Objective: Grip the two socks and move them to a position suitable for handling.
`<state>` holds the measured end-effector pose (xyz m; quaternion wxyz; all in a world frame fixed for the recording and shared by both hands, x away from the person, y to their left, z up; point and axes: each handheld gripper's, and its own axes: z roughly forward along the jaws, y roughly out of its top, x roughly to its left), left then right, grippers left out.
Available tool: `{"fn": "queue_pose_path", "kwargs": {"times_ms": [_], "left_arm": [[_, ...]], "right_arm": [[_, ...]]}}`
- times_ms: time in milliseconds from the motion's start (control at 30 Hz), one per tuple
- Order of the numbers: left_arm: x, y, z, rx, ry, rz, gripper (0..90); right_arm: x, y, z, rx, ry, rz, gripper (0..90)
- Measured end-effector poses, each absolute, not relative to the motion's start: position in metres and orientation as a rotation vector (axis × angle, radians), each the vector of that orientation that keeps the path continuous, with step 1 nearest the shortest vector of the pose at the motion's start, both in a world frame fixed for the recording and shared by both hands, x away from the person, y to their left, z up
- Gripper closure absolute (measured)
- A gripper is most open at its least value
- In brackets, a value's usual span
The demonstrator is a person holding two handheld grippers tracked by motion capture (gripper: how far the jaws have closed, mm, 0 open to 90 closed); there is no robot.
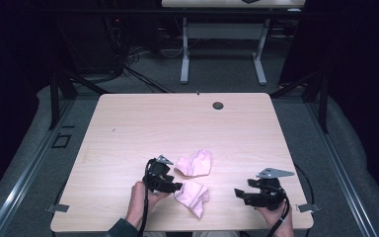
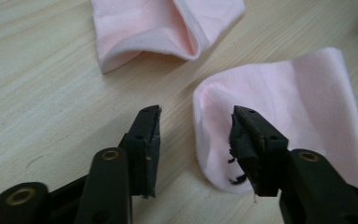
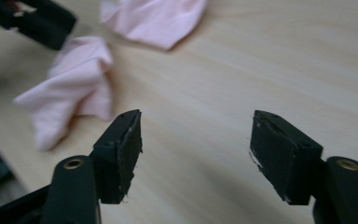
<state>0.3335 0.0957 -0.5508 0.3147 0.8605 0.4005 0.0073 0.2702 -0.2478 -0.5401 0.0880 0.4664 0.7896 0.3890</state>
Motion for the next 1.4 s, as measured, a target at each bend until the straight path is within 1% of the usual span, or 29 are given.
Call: {"fn": "queue_pose_path", "kwargs": {"times_ms": [33, 67, 133, 267, 333, 367, 400, 433, 467, 500, 533, 567, 600, 667, 767, 867, 1000, 1233, 1400], "left_arm": [[0.333, 0.094, -0.552, 2.268, 1.055, 0.008, 54.1], [0.333, 0.093, -0.552, 2.278, 1.049, 0.025, 55.3], [0.333, 0.091, -0.552, 2.280, 1.044, 0.026, 58.9], [0.332, 0.088, -0.553, 2.298, 1.032, 0.044, 66.3], [0.331, 0.087, -0.553, 2.306, 1.023, 0.044, 70.3], [0.331, 0.086, -0.553, 2.316, 1.017, 0.055, 72.4], [0.331, 0.086, -0.553, 2.316, 1.017, 0.055, 74.3], [0.330, 0.085, -0.553, 2.325, 1.014, 0.066, 74.3], [0.330, 0.085, -0.554, 2.323, 1.016, 0.063, 76.9], [0.329, 0.083, -0.555, 2.329, 1.021, 0.081, 80.9], [0.329, 0.083, -0.555, 2.329, 1.021, 0.081, 82.2], [0.329, 0.083, -0.556, 2.326, 1.025, 0.080, 84.3], [0.328, 0.083, -0.558, 2.337, 1.021, 0.093, 86.6], [0.327, 0.083, -0.560, 2.324, 1.031, 0.096, 88.0], [0.326, 0.085, -0.563, 2.331, 1.019, 0.108, 88.8], [0.325, 0.090, -0.563, 2.303, 1.028, 0.102, 89.1], [0.323, 0.093, -0.561, 2.284, 1.028, 0.126, 89.5], [0.315, 0.103, -0.554, 2.229, 1.048, 0.139, 89.6], [0.311, 0.107, -0.554, 2.219, 1.060, 0.144, 89.6]], "right_arm": [[0.270, -0.239, -0.540, 1.382, 2.380, 1.176, 34.4], [0.270, -0.232, -0.540, 1.358, 2.403, 1.205, 39.6], [0.273, -0.215, -0.540, 1.348, 2.468, 1.207, 41.5], [0.280, -0.188, -0.546, 1.315, 2.552, 1.176, 50.3], [0.286, -0.178, -0.551, 1.308, 2.600, 1.166, 52.2], [0.288, -0.173, -0.553, 1.315, 2.612, 1.151, 57.4], [0.288, -0.173, -0.553, 1.315, 2.612, 1.151, 57.4], [0.289, -0.169, -0.556, 1.322, 2.624, 1.150, 58.7], [0.292, -0.164, -0.560, 1.310, 2.658, 1.111, 61.4], [0.294, -0.160, -0.563, 1.306, 2.682, 1.086, 66.7], [0.294, -0.160, -0.563, 1.306, 2.682, 1.086, 66.7], [0.295, -0.157, -0.567, 1.317, 2.691, 1.097, 75.2], [0.295, -0.156, -0.568, 1.316, 2.693, 1.094, 77.3], [0.295, -0.157, -0.570, 1.319, 2.694, 1.098, 84.2], [0.294, -0.158, -0.571, 1.335, 2.687, 1.115, 86.6], [0.293, -0.160, -0.567, 1.335, 2.678, 1.101, 86.9], [0.291, -0.164, -0.562, 1.331, 2.672, 1.098, 86.9], [0.294, -0.170, -0.540, 1.230, 2.671, 0.909, 86.4], [0.303, -0.169, -0.532, 1.200, 2.675, 0.831, 85.7]]}}
